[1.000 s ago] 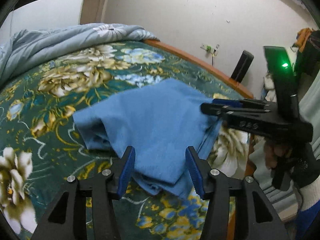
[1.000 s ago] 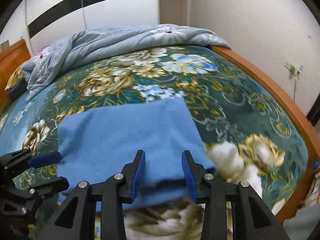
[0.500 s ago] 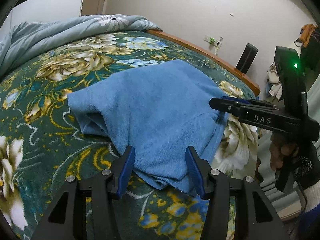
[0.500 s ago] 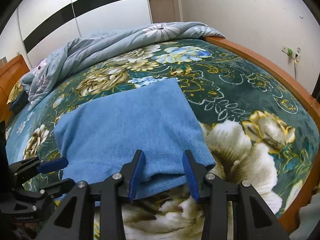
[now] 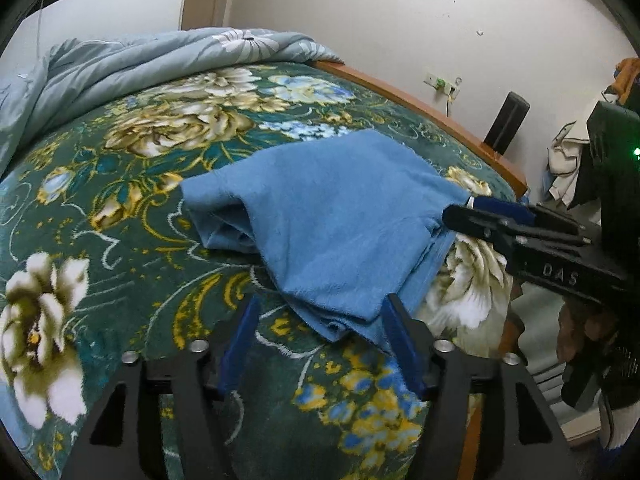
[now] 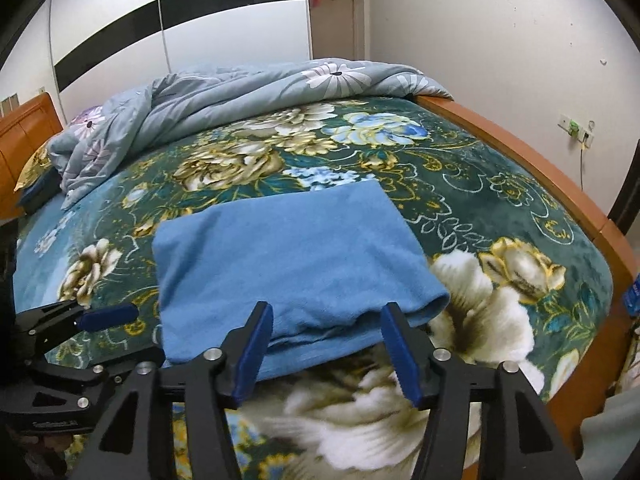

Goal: Fold clothes

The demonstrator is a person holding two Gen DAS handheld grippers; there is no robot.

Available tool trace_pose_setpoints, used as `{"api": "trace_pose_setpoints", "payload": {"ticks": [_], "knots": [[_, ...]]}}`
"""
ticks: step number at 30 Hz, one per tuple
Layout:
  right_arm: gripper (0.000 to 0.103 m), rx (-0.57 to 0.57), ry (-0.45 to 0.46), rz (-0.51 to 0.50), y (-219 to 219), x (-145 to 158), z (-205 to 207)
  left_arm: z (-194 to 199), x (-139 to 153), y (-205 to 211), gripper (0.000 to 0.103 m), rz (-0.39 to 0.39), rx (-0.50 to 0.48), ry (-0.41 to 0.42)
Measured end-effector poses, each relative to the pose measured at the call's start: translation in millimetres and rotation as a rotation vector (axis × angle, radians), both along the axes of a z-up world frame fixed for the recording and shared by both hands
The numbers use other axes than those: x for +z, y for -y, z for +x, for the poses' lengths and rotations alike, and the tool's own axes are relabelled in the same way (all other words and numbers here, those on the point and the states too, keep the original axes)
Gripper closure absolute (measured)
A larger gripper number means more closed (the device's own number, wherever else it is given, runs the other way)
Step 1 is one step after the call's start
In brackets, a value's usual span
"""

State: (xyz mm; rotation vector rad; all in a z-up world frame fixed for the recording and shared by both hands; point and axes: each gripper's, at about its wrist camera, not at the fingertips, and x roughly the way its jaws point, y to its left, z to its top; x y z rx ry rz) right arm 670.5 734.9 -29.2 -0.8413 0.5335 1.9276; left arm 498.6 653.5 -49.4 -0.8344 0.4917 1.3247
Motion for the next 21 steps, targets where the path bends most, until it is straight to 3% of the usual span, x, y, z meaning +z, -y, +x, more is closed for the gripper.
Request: {"api": "trace_pose_setpoints", "payload": {"ticks": [5,13,21], "knots": [[0.026,-0.001,0.016,-0.014,8.3,4.0,-3.1,0.8,11.3,8.2,0.012,0.025,0.002,-0.008],[0.0,-0.017,0.035,-0.006,22.3,20.1,-5.8,-1.5,27.2,20.3,0.008,0.051,0.023,-0.023],[0.0,-0.025,0.066,-0.042,35.2,32.7,-8.3,-2.9,47.3,30.4,0.008,0.054,0.061,-0.059]]}}
